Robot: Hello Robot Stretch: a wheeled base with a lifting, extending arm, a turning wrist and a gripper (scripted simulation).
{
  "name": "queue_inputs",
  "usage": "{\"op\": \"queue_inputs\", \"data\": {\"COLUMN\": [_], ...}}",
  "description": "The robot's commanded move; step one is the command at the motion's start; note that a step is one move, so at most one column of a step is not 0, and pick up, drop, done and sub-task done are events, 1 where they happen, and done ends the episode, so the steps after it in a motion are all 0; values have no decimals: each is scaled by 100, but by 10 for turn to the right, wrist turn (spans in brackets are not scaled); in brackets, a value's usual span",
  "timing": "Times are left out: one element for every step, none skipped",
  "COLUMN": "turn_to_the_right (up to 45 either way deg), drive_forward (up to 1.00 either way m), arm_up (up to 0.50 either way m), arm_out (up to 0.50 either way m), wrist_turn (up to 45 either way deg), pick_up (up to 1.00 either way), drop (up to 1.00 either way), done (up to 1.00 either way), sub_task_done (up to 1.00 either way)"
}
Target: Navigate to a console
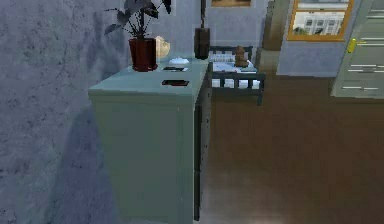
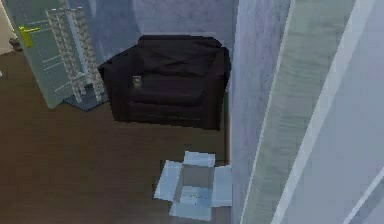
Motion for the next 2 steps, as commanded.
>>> {"op": "queue_inputs", "data": {"turn_to_the_right": [0,450], "drive_forward": [5,0], "arm_up": [0,0], "arm_out": [0,0], "wrist_turn": [0,0], "pick_up": [0,0], "drop": [0,0], "done": [0,0], "sub_task_done": [0,0]}}
